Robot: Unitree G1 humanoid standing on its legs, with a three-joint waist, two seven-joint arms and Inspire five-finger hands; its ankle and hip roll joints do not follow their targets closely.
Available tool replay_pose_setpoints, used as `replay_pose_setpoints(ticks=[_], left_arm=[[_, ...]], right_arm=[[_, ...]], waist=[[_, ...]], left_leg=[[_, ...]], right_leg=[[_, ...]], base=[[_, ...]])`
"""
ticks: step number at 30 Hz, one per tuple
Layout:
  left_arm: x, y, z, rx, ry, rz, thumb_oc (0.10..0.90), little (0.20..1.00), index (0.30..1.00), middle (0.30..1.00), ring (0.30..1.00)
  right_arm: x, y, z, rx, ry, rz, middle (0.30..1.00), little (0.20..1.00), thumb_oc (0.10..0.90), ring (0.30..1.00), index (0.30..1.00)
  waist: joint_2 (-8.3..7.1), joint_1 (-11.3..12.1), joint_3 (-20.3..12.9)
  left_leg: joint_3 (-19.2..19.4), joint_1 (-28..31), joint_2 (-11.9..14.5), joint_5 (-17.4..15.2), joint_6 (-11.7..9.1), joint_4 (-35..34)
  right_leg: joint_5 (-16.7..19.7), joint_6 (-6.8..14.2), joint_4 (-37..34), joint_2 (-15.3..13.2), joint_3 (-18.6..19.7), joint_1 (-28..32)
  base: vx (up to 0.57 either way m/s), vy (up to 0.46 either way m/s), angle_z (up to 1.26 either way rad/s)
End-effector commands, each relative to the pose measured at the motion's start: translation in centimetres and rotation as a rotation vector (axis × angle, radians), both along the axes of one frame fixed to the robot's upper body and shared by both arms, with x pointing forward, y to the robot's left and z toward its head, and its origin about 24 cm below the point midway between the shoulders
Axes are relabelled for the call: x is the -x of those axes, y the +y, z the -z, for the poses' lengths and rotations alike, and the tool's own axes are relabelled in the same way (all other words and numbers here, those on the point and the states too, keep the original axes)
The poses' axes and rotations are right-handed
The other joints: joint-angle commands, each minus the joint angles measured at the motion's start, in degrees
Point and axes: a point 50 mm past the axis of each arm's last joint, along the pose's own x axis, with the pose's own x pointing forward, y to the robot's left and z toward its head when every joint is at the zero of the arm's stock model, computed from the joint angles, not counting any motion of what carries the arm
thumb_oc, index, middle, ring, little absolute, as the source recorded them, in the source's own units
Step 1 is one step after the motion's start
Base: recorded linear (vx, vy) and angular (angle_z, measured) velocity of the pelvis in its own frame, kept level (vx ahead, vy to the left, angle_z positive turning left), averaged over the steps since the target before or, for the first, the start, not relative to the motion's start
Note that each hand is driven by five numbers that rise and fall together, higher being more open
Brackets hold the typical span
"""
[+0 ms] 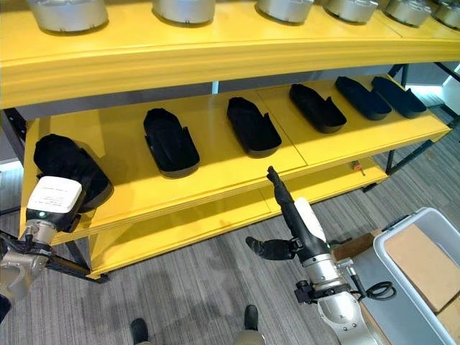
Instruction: Move parts from the plastic box to the shelf.
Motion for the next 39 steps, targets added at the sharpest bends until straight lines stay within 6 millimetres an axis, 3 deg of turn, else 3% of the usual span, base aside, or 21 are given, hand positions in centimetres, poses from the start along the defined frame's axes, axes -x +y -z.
replay_pose_setpoints(ticks=[1, 2, 6, 9, 17, 20, 23, 24, 27, 32, 39], left_arm=[[-0.9, 2.4, -6.4, -0.125, -0.200, -0.049, 0.900, 1.000, 1.000, 1.000, 1.000], [-0.8, 2.0, -7.2, -0.137, -0.217, -0.026, 0.900, 1.000, 1.000, 1.000, 1.000], [-0.1, 3.1, -6.6, -0.151, -0.186, -0.071, 0.900, 1.000, 1.000, 1.000, 1.000], [0.2, 2.8, -7.4, -0.151, -0.211, -0.056, 0.900, 1.000, 1.000, 1.000, 1.000], [1.1, 2.4, -6.6, -0.020, -0.263, -0.073, 0.900, 1.000, 1.000, 1.000, 1.000], [1.3, 1.5, -5.8, 0.161, -0.317, -0.071, 0.900, 1.000, 1.000, 1.000, 1.000], [1.8, 0.2, -4.4, 0.460, -0.411, -0.085, 0.900, 1.000, 1.000, 1.000, 1.000], [1.9, 0.2, -4.4, 0.463, -0.411, -0.086, 0.900, 1.000, 1.000, 1.000, 1.000], [1.8, -1.3, -3.0, 0.777, -0.482, -0.092, 0.900, 1.000, 1.000, 1.000, 1.000], [0.3, -5.3, -1.2, 1.445, -0.581, -0.051, 0.900, 1.000, 1.000, 1.000, 1.000], [-1.6, -7.8, -1.0, 1.814, -0.601, -0.009, 0.900, 1.000, 1.000, 1.000, 1.000]], right_arm=[[-0.5, -0.4, -4.6, -0.068, -0.246, 0.007, 1.000, 1.000, 0.900, 1.000, 1.000], [-0.5, -0.6, -4.6, -0.062, -0.246, 0.016, 1.000, 1.000, 0.900, 1.000, 1.000], [-0.5, -0.6, -4.5, -0.051, -0.241, 0.025, 1.000, 1.000, 0.900, 1.000, 1.000], [-0.4, -1.0, -4.5, -0.042, -0.241, 0.048, 1.000, 1.000, 0.900, 1.000, 1.000], [-0.4, -1.3, -4.4, -0.032, -0.235, 0.078, 1.000, 1.000, 0.900, 1.000, 1.000], [-0.4, -1.6, -4.4, -0.045, -0.235, 0.103, 1.000, 1.000, 0.900, 1.000, 1.000], [-0.5, -1.7, -4.0, -0.054, -0.216, 0.124, 1.000, 1.000, 0.900, 1.000, 1.000], [-0.5, -1.7, -4.1, -0.052, -0.216, 0.123, 1.000, 1.000, 0.900, 1.000, 1.000], [-0.5, -1.6, -3.9, -0.067, -0.202, 0.128, 1.000, 1.000, 0.900, 1.000, 1.000], [-0.6, -0.8, -3.7, -0.090, -0.190, 0.109, 1.000, 1.000, 0.900, 1.000, 1.000], [-0.8, -0.2, -3.7, -0.078, -0.187, 0.099, 1.000, 1.000, 0.900, 1.000, 1.000]], waist=[[-0.21, -0.1, -4.3], [-0.10, 0.1, -4.4], [0.44, 0.1, -5.4], [0.79, 0.5, -6.0], [1.10, 0.6, -6.9], [1.08, 0.8, -7.1], [1.03, 0.7, -7.5], [1.11, 0.6, -7.5], [1.02, 0.5, -7.7], [0.83, -0.2, -8.1], [0.66, -0.8, -8.2]], left_leg=[[2.2, 3.2, -2.6, -5.1, 4.2, -0.5], [2.0, 3.1, -2.6, -5.2, 4.2, -0.5], [1.7, 3.3, -2.9, -5.3, 4.3, -0.5], [1.4, 3.2, -3.1, -5.3, 4.3, -0.5], [1.1, 3.4, -3.3, -5.4, 4.4, -0.5], [0.9, 3.4, -3.4, -5.3, 4.5, -0.5], [1.0, 3.7, -3.3, -5.3, 4.6, -0.5], [1.0, 3.7, -3.3, -5.3, 4.6, -0.5], [1.2, 3.8, -3.1, -5.2, 4.6, -0.5], [1.4, 4.3, -3.1, -5.1, 4.8, -0.5], [1.4, 4.4, -3.0, -4.9, 4.8, -0.5]], right_leg=[[-2.0, 0.8, 3.9, -1.6, -1.0, 2.2], [-2.0, 0.8, 3.8, -1.6, -1.2, 2.4], [-1.5, 0.9, 3.6, -1.8, -1.4, 2.9], [-1.2, 0.9, 3.5, -2.0, -1.7, 3.3], [-0.8, 0.9, 3.3, -2.0, -2.1, 3.9], [-0.7, 0.8, 3.3, -1.9, -2.2, 4.1], [-0.9, 0.5, 3.4, -1.9, -2.1, 4.2], [-0.9, 0.5, 3.4, -1.9, -2.1, 4.2], [-1.1, 0.3, 3.4, -1.8, -2.0, 4.1], [-1.2, 0.0, 3.6, -1.7, -1.6, 4.2], [-1.3, 0.0, 3.6, -1.5, -1.3, 4.1]], base=[[0.01, 0.008, 0.04], [0.00, 0.000, 0.00], [0.00, 0.002, 0.01], [0.00, 0.000, 0.00], [0.00, 0.000, 0.00], [0.00, 0.000, 0.00], [0.02, 0.000, 0.08], [0.00, -0.003, 0.06], [0.00, 0.000, 0.00], [0.00, 0.000, 0.00], [0.00, 0.000, 0.00]])
